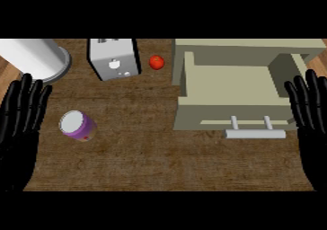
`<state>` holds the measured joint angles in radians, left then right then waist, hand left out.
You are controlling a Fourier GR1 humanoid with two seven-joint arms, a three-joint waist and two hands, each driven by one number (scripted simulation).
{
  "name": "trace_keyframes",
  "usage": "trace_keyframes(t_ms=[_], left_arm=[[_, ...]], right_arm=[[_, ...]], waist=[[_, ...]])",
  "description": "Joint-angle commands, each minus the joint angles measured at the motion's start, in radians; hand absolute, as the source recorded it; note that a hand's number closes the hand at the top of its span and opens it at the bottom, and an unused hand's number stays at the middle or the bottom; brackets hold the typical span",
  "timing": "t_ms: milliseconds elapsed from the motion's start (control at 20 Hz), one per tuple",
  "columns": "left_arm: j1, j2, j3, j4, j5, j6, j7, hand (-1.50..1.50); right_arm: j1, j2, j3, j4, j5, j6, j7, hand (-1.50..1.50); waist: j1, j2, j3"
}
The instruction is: Pick up the can, place it into the drawer and close the drawer
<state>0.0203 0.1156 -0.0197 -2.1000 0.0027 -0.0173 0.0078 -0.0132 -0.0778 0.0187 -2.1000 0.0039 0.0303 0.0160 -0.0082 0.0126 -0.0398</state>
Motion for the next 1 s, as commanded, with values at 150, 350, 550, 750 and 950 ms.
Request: trace_keyframes(t_ms=[150, 350, 550, 750, 950], left_arm=[[0.008, -0.027, -0.023, -0.008, 0.019, -0.026, -0.060, -1.50], [-0.028, -0.002, 0.028, 0.122, -0.025, 0.059, 0.207, -1.50], [-0.060, 0.001, 0.016, 0.070, -0.024, 0.071, 0.346, -1.50], [-0.066, 0.018, 0.040, 0.021, -0.024, 0.059, 0.400, -1.50], [-0.054, 0.007, 0.062, 0.043, -0.007, 0.046, 0.369, -1.50]], right_arm=[[-0.054, 0.035, 0.040, 0.002, 0.096, -0.068, 0.034, -1.50], [0.041, 0.009, -0.039, 0.067, 0.039, -0.061, 0.163, -1.50], [0.092, -0.008, -0.058, 0.025, 0.016, -0.044, 0.211, -1.50], [0.130, -0.014, -0.097, 0.019, -0.009, -0.022, 0.172, -1.50], [0.162, -0.041, -0.174, 0.056, -0.076, 0.032, 0.111, -1.50]], waist=[[0.012, -0.013, 0.039], [-0.009, -0.006, 0.041], [0.002, -0.014, 0.041], [0.007, -0.014, 0.040], [0.005, -0.013, 0.040]])
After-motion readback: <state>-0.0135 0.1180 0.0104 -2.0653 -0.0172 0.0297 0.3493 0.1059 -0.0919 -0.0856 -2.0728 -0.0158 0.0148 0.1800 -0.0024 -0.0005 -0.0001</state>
